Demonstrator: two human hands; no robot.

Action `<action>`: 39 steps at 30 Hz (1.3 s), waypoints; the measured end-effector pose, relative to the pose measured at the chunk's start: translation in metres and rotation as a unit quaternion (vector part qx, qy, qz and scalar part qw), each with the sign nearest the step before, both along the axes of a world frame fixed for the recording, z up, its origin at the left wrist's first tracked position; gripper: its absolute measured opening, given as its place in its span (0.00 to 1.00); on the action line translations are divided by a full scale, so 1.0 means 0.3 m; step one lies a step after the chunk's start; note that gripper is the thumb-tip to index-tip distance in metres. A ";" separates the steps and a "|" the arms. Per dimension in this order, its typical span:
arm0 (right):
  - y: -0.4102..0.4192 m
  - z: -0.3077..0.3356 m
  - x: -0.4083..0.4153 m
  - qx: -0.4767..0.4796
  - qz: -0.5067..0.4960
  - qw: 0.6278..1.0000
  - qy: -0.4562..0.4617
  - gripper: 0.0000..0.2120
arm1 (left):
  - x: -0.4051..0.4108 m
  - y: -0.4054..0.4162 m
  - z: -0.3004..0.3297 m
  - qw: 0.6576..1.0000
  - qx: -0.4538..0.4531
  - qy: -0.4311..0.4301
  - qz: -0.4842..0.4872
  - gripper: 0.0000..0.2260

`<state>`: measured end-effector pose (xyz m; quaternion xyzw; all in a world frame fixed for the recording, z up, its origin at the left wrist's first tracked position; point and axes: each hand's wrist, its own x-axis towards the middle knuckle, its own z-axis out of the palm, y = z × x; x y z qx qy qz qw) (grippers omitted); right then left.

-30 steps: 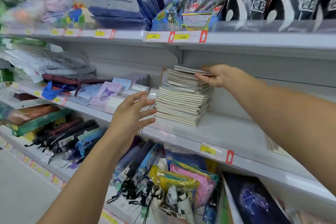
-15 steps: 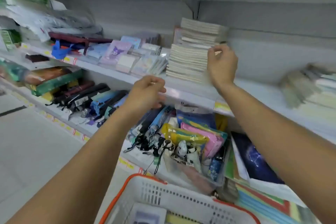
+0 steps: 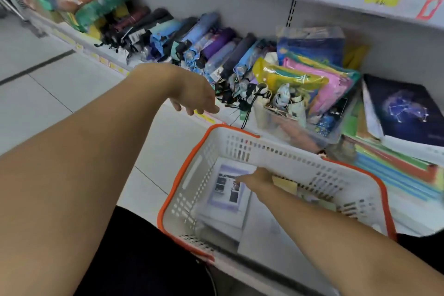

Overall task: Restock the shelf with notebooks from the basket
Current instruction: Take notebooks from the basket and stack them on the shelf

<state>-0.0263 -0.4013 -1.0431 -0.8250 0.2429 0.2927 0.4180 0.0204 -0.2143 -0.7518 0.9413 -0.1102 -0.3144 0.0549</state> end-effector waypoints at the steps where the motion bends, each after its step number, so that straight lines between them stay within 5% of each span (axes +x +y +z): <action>1: 0.004 -0.015 0.008 0.007 -0.028 1.000 -0.001 0.42 | 0.004 0.004 -0.003 1.000 -0.005 0.003 0.005 0.16; 5: 0.029 -0.028 0.032 0.042 -0.114 0.991 -0.046 0.23 | 0.014 -0.002 -0.009 1.000 -0.005 0.006 0.002 0.16; 8: 0.031 0.074 0.034 0.103 -0.088 0.983 -0.126 0.04 | 0.023 -0.009 -0.022 1.000 0.011 0.003 -0.008 0.18; 13: -0.080 0.427 0.128 0.294 -0.147 0.912 -0.245 0.09 | 0.023 -0.003 -0.013 0.997 0.019 -0.005 0.071 0.43; 16: -0.132 0.639 0.182 0.458 -0.177 0.831 -0.262 0.13 | 0.006 0.003 0.012 0.989 -0.099 0.014 0.112 0.51; 20: -0.147 0.851 0.200 0.492 -0.179 0.788 -0.325 0.17 | 0.023 -0.017 0.055 0.886 -0.426 0.032 0.179 0.19; 23: -0.151 0.979 0.162 0.444 -0.052 0.836 -0.320 0.17 | 0.059 -0.075 0.107 0.793 -0.550 -0.086 0.249 0.16; 26: -0.158 1.098 0.131 0.404 0.024 0.854 -0.326 0.14 | 0.077 -0.118 0.165 0.733 -0.621 -0.113 0.253 0.11; 30: -0.206 1.275 0.152 0.337 0.025 0.812 -0.476 0.10 | 0.100 -0.183 0.300 0.678 -0.685 -0.183 0.192 0.13; 33: -0.262 1.466 0.231 0.377 -0.028 0.771 -0.512 0.11 | 0.117 -0.220 0.463 0.623 -0.726 -0.221 0.190 0.14; 39: -0.361 1.818 0.512 0.406 -0.126 0.766 -0.483 0.06 | 0.117 -0.253 0.507 0.622 -0.721 -0.251 0.176 0.20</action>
